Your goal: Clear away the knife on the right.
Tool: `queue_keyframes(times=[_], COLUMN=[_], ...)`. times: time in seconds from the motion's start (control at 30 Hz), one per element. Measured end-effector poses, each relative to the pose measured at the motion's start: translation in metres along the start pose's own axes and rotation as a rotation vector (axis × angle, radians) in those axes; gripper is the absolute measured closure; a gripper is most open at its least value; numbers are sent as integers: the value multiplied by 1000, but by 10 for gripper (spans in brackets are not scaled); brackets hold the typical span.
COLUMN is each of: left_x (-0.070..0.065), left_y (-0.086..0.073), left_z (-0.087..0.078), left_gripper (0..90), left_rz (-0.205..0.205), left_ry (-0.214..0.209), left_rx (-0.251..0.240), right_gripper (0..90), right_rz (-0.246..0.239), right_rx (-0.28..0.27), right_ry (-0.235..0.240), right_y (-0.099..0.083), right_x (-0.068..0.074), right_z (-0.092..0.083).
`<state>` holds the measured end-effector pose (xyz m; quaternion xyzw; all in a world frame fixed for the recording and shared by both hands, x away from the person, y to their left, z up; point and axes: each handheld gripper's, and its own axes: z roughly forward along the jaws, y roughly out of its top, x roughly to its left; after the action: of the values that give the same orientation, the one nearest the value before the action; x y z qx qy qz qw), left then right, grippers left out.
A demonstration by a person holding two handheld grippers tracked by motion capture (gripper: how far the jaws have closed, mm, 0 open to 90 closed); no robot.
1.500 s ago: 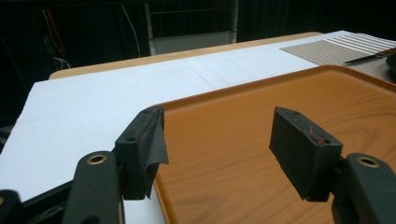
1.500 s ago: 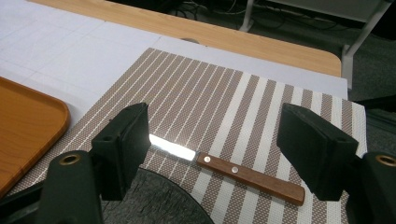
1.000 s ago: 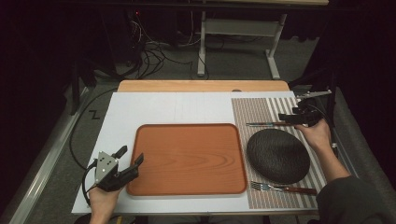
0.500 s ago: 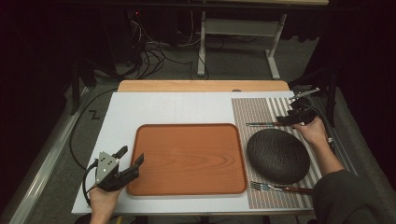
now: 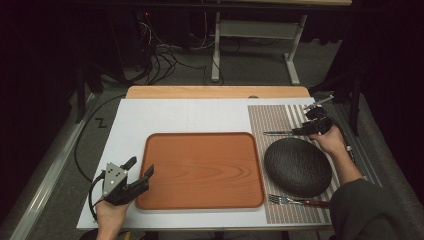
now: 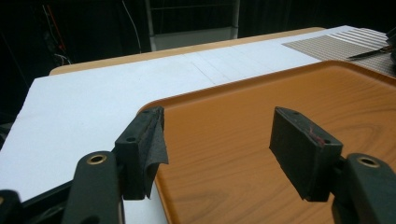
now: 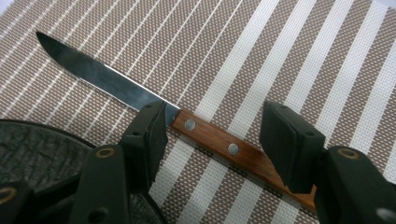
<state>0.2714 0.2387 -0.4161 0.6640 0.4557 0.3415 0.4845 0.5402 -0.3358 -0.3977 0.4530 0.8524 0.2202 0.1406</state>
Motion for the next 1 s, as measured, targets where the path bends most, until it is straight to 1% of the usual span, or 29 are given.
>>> queue_keyframes(times=[0.23,0.27,0.3,0.33,0.37,0.43,0.5,0.53,0.6,0.7,0.73,0.8,0.83,0.9,0.97,1.0], left_x=[0,0,0,0,0,0,0,0,0,0,0,0,0,0,0,0], left_y=[0,0,0,0,0,-1,-1,-1,-1,-1,-1,-1,-1,-1,-1,-1], left_z=[0,0,0,0,0,-1,-1,-1,-1,-1,-1,-1,-2,-2,-2,-2], left_gripper=[355,355,355,355,355,355,355,355,355,355,355,355,356,356,355,356], left_rz=[-3,-3,-3,-3,-2,-4,-5,-5,-5,-5,-5,-3,-4,-4,-4,-4], left_ry=[1,1,1,2,2,2,1,2,3,2,2,3,3,4,4,4], left_rx=[-2,-1,-1,-1,1,-2,-4,-5,-6,-7,-7,-5,-5,-6,-5,-6], right_gripper=[433,435,435,445,445,480,487,507,511,561,595,604,623,689,699,730], right_rz=[-4,8,8,3,3,-4,-4,-4,-3,-2,1,-6,-5,-5,-13,-11], right_rx=[29,38,38,50,50,53,55,64,66,70,77,76,78,86,87,87], right_ry=[-3,6,6,8,8,5,8,7,8,11,12,8,9,16,11,18], right_y=[-1,-2,-2,-3,-3,-3,-3,-3,-3,-4,-5,-5,-6,-7,-8,-9], right_x=[0,-2,-2,-1,-1,0,0,1,1,0,0,0,0,0,0,-1], right_z=[6,7,7,9,9,8,8,7,6,5,4,4,3,1,1,0])
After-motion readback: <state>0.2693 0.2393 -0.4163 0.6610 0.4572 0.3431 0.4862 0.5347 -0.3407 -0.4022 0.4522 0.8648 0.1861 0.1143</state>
